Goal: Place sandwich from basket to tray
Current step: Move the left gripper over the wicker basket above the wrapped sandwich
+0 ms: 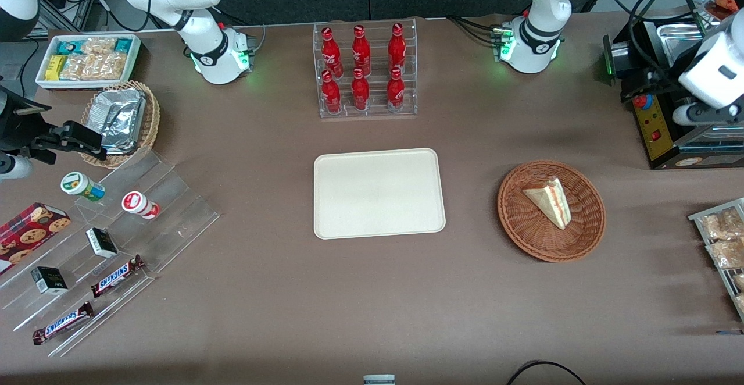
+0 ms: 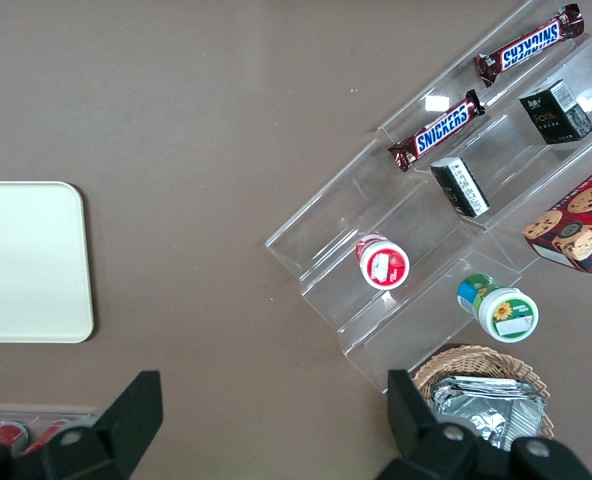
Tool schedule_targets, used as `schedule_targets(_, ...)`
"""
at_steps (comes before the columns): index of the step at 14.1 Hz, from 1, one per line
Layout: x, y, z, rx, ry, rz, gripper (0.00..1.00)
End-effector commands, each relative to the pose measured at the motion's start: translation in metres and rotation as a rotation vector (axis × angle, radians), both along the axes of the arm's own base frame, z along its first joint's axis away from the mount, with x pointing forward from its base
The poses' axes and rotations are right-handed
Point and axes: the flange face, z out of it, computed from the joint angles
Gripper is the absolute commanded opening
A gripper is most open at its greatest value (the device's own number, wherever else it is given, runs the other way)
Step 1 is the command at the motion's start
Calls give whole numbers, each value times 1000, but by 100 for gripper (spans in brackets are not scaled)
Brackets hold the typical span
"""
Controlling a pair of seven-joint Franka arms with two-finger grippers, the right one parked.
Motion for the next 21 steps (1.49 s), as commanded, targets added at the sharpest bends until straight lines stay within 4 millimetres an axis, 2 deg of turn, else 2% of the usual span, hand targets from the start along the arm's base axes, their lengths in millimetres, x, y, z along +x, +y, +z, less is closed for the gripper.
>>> schedule_targets(1, 23, -1, -32, -2, -2, -3, 100)
schedule_targets(5, 41, 2, -98, 9, -8, 42, 100)
schedule_targets(7, 41, 1, -135, 24, -37, 95, 100)
schedule_targets(11, 28, -7, -189, 46, -112, 223, 100)
schedule_targets(16, -8, -20, -238, 58, -226, 368, 100)
schedule_targets(19, -12, -22, -257, 53, -257, 423, 100)
schedule_targets(21, -13, -23, -278, 48, -278, 483, 100)
